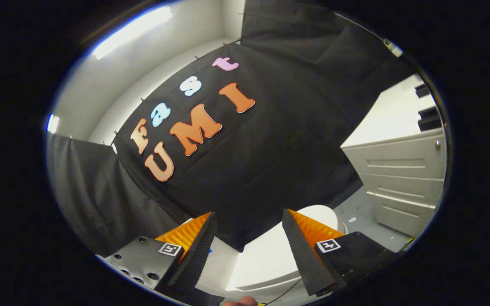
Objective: Open the toilet lid.
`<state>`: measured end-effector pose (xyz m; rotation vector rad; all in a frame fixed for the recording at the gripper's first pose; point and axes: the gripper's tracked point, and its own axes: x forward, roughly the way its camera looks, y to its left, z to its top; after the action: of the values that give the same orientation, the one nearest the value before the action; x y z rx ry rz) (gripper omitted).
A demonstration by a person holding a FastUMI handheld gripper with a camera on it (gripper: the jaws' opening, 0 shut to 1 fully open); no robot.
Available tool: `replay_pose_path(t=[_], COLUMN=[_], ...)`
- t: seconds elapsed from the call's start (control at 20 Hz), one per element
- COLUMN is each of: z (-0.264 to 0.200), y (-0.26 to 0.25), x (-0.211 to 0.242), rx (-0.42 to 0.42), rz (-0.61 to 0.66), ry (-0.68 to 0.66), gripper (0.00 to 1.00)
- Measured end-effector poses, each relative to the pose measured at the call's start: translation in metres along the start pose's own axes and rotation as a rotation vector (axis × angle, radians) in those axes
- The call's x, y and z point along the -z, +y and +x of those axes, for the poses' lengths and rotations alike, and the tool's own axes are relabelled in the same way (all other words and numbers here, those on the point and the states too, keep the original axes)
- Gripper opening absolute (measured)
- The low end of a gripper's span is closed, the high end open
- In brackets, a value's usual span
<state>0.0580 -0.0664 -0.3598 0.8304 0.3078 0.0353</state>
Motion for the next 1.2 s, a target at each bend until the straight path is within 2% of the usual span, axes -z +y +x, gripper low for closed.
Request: replay_pose_path(t=[0.15, 0.3, 0.5, 0.8, 1.0, 1.2], z=[0.009, 0.018, 0.015, 0.012, 0.016, 0.015], y=[-0.035, -0.081, -0.119, -0.165, -0.183, -0.189], x=[0.034, 0.076, 0.103, 0.142, 0.169, 0.156], rx=[-0.003, 0.044, 0.042, 0.113, 0.126, 0.144], rz=[0.097, 0.189, 0.333, 0.389, 0.399, 0.417], ry=[0.055, 0.139, 0.156, 0.207, 0.270, 0.259], gripper=[0.99, 0.99, 0.99, 0.99, 0.99, 0.98])
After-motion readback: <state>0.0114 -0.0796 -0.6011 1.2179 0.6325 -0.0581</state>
